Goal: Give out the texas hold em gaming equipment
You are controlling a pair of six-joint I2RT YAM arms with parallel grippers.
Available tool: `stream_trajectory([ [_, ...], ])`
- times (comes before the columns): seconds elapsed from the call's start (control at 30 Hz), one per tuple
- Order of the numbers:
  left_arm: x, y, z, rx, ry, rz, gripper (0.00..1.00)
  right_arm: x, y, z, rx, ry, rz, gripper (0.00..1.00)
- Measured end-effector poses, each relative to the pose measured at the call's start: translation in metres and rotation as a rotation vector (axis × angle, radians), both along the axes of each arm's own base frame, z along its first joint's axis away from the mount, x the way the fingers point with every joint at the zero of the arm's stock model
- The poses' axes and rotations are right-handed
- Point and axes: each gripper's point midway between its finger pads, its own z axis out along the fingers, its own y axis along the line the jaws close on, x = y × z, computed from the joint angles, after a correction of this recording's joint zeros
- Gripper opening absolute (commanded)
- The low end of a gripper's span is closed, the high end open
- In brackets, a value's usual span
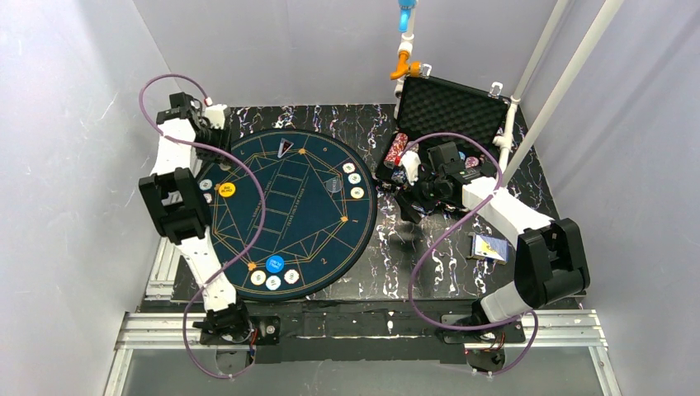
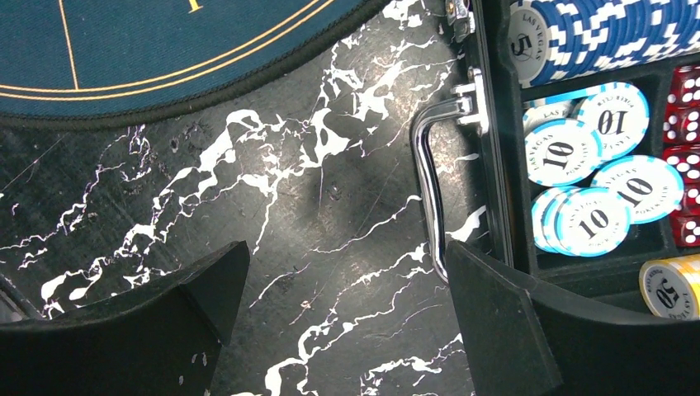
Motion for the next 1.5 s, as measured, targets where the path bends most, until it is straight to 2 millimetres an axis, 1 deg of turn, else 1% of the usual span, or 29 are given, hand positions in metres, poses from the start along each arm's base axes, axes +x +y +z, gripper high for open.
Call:
stream_trajectory([
  [0.03,0.007,0.005,-0.004,-0.005,0.012,0.008,0.29,-0.001,0.0,-0.001,-0.001,0.005,0.002,0.98],
  [0.07,0.02,0.015,-0.009,0.0,-0.003,0.02,0.29,-0.002,0.0,-0.002,-0.002,0.01,0.003,0.98],
  [0.13,0.032,0.034,-0.022,0.016,-0.004,0.055,0.29,-0.002,0.0,-0.003,-0.002,0.014,0.005,0.98],
  [0.2,0.033,0.053,-0.04,0.033,0.024,0.091,0.29,-0.003,0.001,-0.003,0.0,0.016,0.007,0.98],
  [0.27,0.031,0.068,-0.052,0.05,0.048,0.12,0.29,-0.003,0.001,-0.003,0.002,0.017,0.009,0.98],
  [0.33,0.029,0.078,-0.061,0.069,0.069,0.14,0.29,-0.003,0.001,-0.003,0.003,0.019,0.01,0.98],
  [0.37,0.029,0.081,-0.062,0.078,0.072,0.144,0.29,-0.003,0.001,-0.004,0.002,0.02,0.01,0.98],
  [0.5,0.036,0.083,-0.062,0.099,0.061,0.14,0.3,-0.003,0.001,-0.006,0.0,0.025,0.011,0.98],
  [0.7,0.038,0.081,-0.061,0.103,0.057,0.13,0.3,-0.003,0.001,-0.01,-0.005,0.036,0.012,0.98],
  [0.77,0.038,0.081,-0.064,0.102,0.06,0.128,0.3,-0.003,0.001,-0.01,-0.006,0.037,0.012,0.98],
  [0.87,0.038,0.081,-0.073,0.099,0.075,0.125,0.3,-0.004,0.001,-0.011,-0.006,0.041,0.011,0.98],
  [1.07,0.037,0.081,-0.083,0.095,0.092,0.12,0.36,-0.004,0.001,-0.013,-0.009,0.046,0.012,0.98],
  [1.2,0.039,0.082,-0.083,0.098,0.085,0.118,0.46,-0.004,0.001,-0.013,-0.008,0.047,0.012,0.98],
  [1.27,0.039,0.082,-0.083,0.1,0.083,0.116,0.47,-0.004,0.001,-0.013,-0.008,0.047,0.012,0.98],
  [1.43,0.04,0.081,-0.083,0.101,0.081,0.114,0.46,-0.004,0.001,-0.013,-0.007,0.048,0.013,0.98],
  [1.5,0.04,0.08,-0.083,0.101,0.081,0.111,0.47,-0.004,0.001,-0.013,-0.007,0.049,0.013,0.98],
])
